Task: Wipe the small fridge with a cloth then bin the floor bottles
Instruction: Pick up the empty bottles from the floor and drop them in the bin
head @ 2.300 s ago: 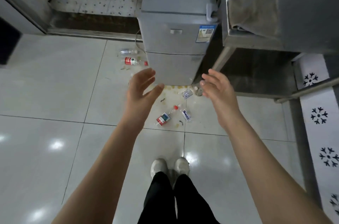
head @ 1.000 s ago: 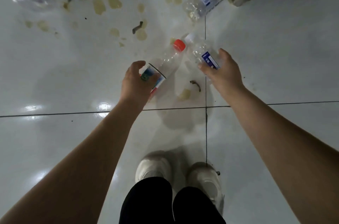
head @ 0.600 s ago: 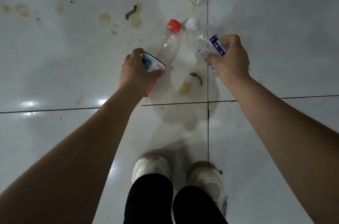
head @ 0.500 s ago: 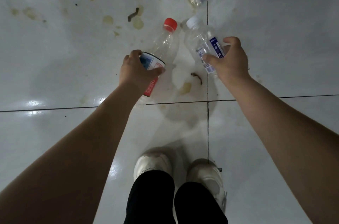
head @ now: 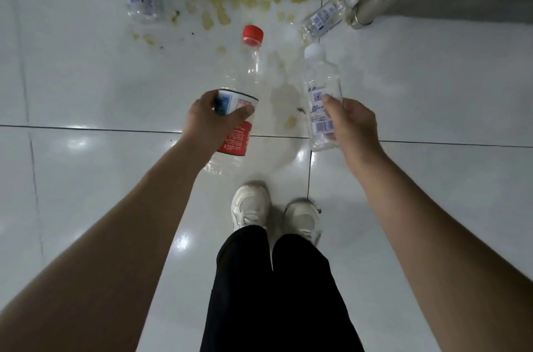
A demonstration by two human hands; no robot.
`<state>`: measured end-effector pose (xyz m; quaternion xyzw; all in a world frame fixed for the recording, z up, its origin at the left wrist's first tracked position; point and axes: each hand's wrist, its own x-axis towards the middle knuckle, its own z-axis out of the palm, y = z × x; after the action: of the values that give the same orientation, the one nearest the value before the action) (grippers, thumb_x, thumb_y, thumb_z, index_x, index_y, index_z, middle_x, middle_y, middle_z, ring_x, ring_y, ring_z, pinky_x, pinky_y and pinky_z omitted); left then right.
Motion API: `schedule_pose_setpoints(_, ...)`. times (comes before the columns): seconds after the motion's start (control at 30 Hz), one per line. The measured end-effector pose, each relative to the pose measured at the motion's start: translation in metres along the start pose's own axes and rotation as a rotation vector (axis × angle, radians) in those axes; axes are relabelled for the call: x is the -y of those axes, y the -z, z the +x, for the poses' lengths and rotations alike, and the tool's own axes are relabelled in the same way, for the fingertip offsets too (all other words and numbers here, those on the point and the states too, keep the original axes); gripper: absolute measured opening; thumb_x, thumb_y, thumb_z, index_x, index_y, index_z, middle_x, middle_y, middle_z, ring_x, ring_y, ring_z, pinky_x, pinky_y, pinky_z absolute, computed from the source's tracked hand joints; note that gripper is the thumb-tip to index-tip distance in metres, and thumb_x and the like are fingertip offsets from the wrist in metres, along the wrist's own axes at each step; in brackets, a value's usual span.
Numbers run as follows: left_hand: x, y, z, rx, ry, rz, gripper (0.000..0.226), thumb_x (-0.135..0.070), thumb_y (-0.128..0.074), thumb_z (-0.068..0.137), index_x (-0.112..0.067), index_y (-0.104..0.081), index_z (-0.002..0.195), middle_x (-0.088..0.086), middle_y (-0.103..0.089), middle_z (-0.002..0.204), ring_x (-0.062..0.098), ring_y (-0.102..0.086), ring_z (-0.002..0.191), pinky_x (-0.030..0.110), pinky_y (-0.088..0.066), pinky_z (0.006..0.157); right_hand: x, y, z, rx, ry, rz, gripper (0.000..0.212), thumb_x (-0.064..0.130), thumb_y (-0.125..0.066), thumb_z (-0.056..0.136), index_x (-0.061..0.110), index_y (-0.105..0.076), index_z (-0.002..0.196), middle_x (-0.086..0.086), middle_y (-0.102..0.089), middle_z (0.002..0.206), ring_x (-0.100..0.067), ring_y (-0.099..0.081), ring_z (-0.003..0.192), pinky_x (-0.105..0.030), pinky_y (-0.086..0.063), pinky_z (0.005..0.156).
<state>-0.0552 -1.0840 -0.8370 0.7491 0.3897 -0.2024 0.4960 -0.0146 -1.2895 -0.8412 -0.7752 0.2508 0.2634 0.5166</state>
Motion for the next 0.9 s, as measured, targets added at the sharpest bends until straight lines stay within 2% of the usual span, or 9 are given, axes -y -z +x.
schedule_pose_setpoints(0.07, -0.020, 0.019, -0.035, 0.000, 0.005, -0.040, 0.035, -0.036, -0.073, 0.076, -0.021, -0.055, 0.103, -0.005, -0.061, 0.093, 0.020, -0.062, 0.091, 0.035, -0.053, 0.083, 0.030, 0.008, -0.036, 0.043, 0.011, 0.071, 0.025, 0.033, -0.067, 0.084, 0.017, -0.061, 0.066, 0.002, -0.062, 0.061, -0.008, -0.058, 0.050, -0.020, -0.045, 0.047)
schedule_pose_setpoints(0.17, -0.053, 0.048, -0.090, 0.003, 0.010, -0.118, 0.033, -0.035, -0.072, 0.078, -0.022, -0.054, 0.103, -0.004, -0.063, 0.091, 0.017, -0.063, 0.086, 0.027, -0.054, 0.075, 0.076, 0.027, -0.088, 0.079, -0.011, 0.101, 0.024, 0.036, -0.072, 0.079, 0.017, -0.063, 0.066, -0.003, -0.061, 0.067, -0.012, -0.056, 0.054, -0.019, -0.044, 0.048)
schedule_pose_setpoints(0.3, -0.107, 0.087, -0.162, 0.010, -0.024, -0.188, 0.032, -0.036, -0.071, 0.078, -0.024, -0.055, 0.103, 0.003, -0.065, 0.101, 0.019, -0.065, 0.088, 0.032, -0.055, 0.077, 0.142, 0.063, -0.154, 0.068, -0.045, 0.113, 0.028, 0.038, -0.072, 0.078, 0.014, -0.060, 0.068, -0.003, -0.061, 0.068, -0.011, -0.056, 0.054, -0.016, -0.042, 0.042)
schedule_pose_setpoints(0.47, -0.184, 0.131, -0.255, 0.021, -0.162, -0.235, 0.032, -0.032, -0.070, 0.081, -0.020, -0.053, 0.106, -0.003, -0.063, 0.093, 0.010, -0.063, 0.079, 0.019, -0.053, 0.065, 0.214, 0.120, -0.236, 0.047, -0.005, 0.091, 0.029, 0.042, -0.072, 0.077, 0.014, -0.063, 0.071, -0.002, -0.065, 0.071, -0.011, -0.060, 0.058, -0.017, -0.048, 0.045)
schedule_pose_setpoints(0.6, -0.235, 0.156, -0.321, 0.019, -0.280, -0.237, 0.027, -0.030, -0.068, 0.083, -0.020, -0.054, 0.104, -0.006, -0.063, 0.087, 0.007, -0.063, 0.074, 0.012, -0.051, 0.055, 0.258, 0.166, -0.296, -0.017, 0.048, 0.135, 0.032, 0.044, -0.072, 0.076, 0.014, -0.062, 0.068, -0.002, -0.064, 0.069, -0.012, -0.059, 0.057, -0.021, -0.049, 0.053)
schedule_pose_setpoints(0.7, -0.263, 0.168, -0.367, 0.010, -0.352, -0.249, 0.024, -0.032, -0.065, 0.084, -0.020, -0.054, 0.103, -0.007, -0.063, 0.086, 0.006, -0.063, 0.074, 0.013, -0.051, 0.055, 0.280, 0.196, -0.340, -0.048, 0.081, 0.216, 0.032, 0.043, -0.071, 0.077, 0.013, -0.061, 0.070, -0.003, -0.064, 0.071, -0.013, -0.057, 0.058, -0.020, -0.048, 0.050)
schedule_pose_setpoints(0.8, -0.281, 0.176, -0.404, -0.009, -0.381, -0.260, 0.029, -0.035, -0.064, 0.085, -0.018, -0.055, 0.107, 0.001, -0.065, 0.093, 0.014, -0.065, 0.080, 0.024, -0.054, 0.067, 0.291, 0.222, -0.379, -0.079, 0.120, 0.274, 0.038, 0.046, -0.071, 0.076, 0.008, -0.065, 0.081, -0.007, -0.066, 0.079, -0.017, -0.060, 0.065, -0.023, -0.049, 0.056)
schedule_pose_setpoints(0.9, -0.287, 0.181, -0.431, 0.031, -0.415, -0.236, 0.028, -0.037, -0.064, 0.084, -0.018, -0.057, 0.103, 0.007, -0.067, 0.093, 0.022, -0.067, 0.082, 0.035, -0.056, 0.075, 0.299, 0.239, -0.417, -0.136, 0.146, 0.337, 0.034, 0.044, -0.071, 0.077, 0.012, -0.059, 0.074, -0.006, -0.062, 0.078, -0.017, -0.057, 0.064, -0.025, -0.048, 0.058)
